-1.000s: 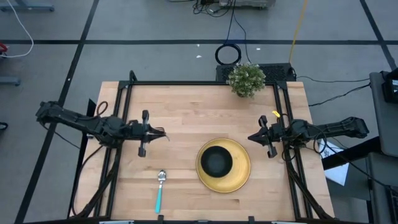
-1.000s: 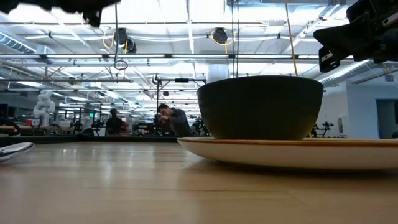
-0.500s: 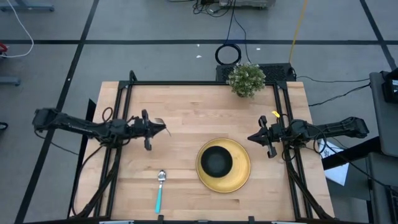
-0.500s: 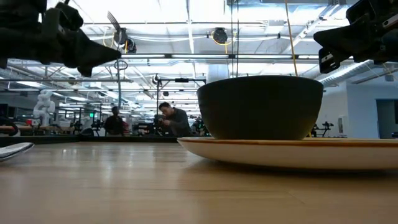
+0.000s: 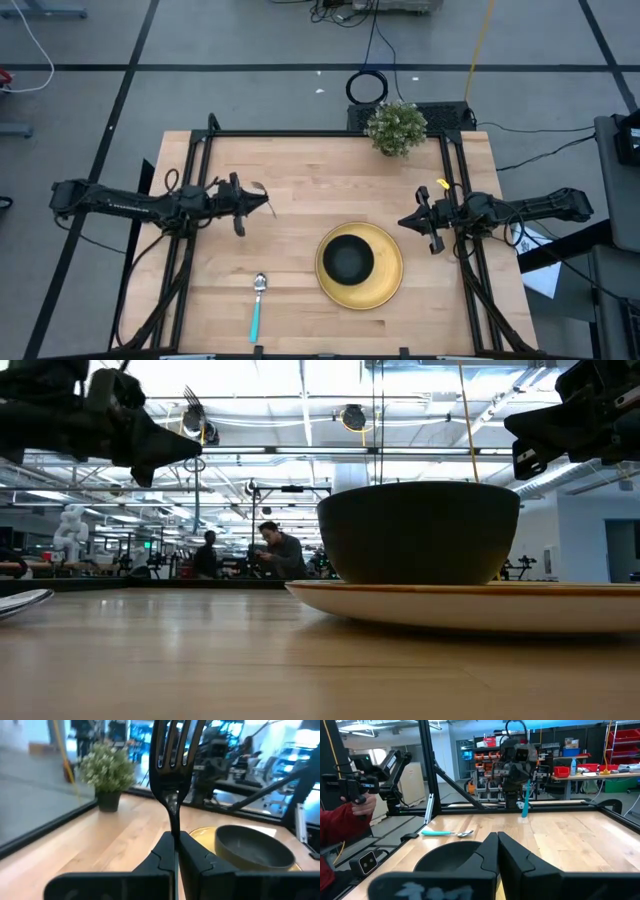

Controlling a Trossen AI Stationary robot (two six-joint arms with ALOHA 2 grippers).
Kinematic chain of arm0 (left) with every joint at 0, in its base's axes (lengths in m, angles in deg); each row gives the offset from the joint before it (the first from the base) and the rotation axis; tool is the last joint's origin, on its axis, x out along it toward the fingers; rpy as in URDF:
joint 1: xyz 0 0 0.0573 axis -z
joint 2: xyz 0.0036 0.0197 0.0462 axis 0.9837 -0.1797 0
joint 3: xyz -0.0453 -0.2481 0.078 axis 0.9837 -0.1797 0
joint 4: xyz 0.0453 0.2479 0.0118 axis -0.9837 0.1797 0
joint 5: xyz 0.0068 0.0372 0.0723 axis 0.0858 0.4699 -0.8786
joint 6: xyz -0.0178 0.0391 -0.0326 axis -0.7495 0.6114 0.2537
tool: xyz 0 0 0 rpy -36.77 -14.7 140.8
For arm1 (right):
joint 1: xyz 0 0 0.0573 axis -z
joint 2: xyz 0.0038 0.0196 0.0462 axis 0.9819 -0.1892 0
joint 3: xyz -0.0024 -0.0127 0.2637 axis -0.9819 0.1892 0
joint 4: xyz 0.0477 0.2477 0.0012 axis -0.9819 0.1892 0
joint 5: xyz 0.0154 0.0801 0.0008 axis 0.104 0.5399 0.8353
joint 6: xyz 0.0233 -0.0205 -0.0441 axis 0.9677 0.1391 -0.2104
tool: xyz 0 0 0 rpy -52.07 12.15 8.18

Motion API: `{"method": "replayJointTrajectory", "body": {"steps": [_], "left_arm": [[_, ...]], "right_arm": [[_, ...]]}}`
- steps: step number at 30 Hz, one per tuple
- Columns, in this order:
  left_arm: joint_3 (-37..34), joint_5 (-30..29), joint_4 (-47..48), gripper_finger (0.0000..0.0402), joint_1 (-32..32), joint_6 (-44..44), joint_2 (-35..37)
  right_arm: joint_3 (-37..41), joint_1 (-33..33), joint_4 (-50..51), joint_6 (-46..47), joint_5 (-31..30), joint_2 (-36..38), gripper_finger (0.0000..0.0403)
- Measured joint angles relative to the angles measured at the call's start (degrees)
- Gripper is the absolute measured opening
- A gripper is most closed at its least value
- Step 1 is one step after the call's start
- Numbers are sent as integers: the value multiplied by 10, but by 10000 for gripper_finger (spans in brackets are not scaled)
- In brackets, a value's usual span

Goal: Set table place
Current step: Put the blue fork on the yellow plate to the right of the black bowl

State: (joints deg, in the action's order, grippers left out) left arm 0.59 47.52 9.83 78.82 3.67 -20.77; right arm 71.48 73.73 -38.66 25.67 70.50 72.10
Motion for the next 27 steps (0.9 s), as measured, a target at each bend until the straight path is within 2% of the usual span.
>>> {"method": "replayJointTrajectory", "body": {"steps": [6,10,16,21,24,27], "left_arm": [[145,1,257,5,-48,-38,-35],[243,31,372,5,-87,-39,-96],[325,155,412,5,-148,-11,-208],[361,224,420,5,-204,12,-303],[384,252,456,5,-231,27,-362],[415,252,507,5,-243,50,-415]], "right_arm": [[0,0,0,0,0,0,0],[0,0,-1,0,0,0,0],[0,0,-1,0,0,0,0],[0,0,-2,0,0,0,0],[0,0,-1,0,0,0,0],[0,0,3,0,0,0,0]]}}
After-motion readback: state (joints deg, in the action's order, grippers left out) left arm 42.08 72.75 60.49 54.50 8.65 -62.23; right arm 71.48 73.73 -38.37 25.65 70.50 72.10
